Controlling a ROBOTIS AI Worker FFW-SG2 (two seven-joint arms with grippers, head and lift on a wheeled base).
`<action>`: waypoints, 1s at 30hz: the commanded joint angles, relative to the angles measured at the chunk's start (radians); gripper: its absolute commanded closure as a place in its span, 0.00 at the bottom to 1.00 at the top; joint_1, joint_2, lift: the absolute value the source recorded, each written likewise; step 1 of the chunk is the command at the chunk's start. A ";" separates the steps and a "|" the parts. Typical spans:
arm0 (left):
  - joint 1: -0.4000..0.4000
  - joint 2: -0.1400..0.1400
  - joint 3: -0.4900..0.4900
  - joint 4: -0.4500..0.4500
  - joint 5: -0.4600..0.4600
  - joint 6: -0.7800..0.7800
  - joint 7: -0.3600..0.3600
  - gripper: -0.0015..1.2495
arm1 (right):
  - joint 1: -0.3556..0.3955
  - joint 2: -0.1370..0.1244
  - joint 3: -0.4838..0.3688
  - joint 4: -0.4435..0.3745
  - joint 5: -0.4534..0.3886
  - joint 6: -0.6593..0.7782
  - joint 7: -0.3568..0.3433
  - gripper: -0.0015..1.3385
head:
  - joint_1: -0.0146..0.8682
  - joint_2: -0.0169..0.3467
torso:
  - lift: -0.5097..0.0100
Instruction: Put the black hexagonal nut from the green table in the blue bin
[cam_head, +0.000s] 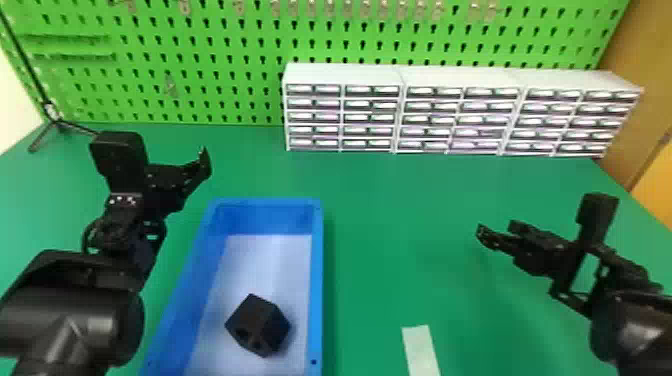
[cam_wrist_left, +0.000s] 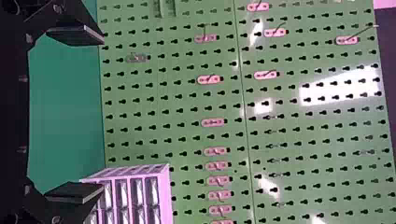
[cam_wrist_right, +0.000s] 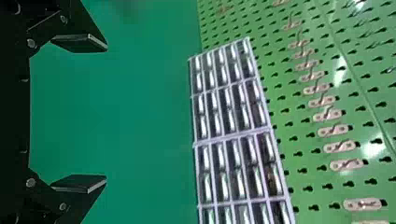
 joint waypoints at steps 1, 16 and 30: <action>-0.009 0.000 -0.009 0.001 -0.012 0.011 0.000 0.14 | -0.021 0.068 -0.117 0.042 0.099 -0.064 -0.011 0.21 | 0.79 0.12 | 0.80; -0.023 0.002 -0.029 0.008 -0.041 0.034 0.000 0.14 | -0.054 0.124 -0.235 0.131 0.413 -0.254 -0.116 0.21 | 0.79 0.12 | 0.80; -0.018 0.000 -0.028 0.008 -0.022 0.035 0.002 0.14 | -0.094 0.124 -0.240 -0.009 0.383 -0.400 -0.311 0.21 | 0.79 0.12 | 0.80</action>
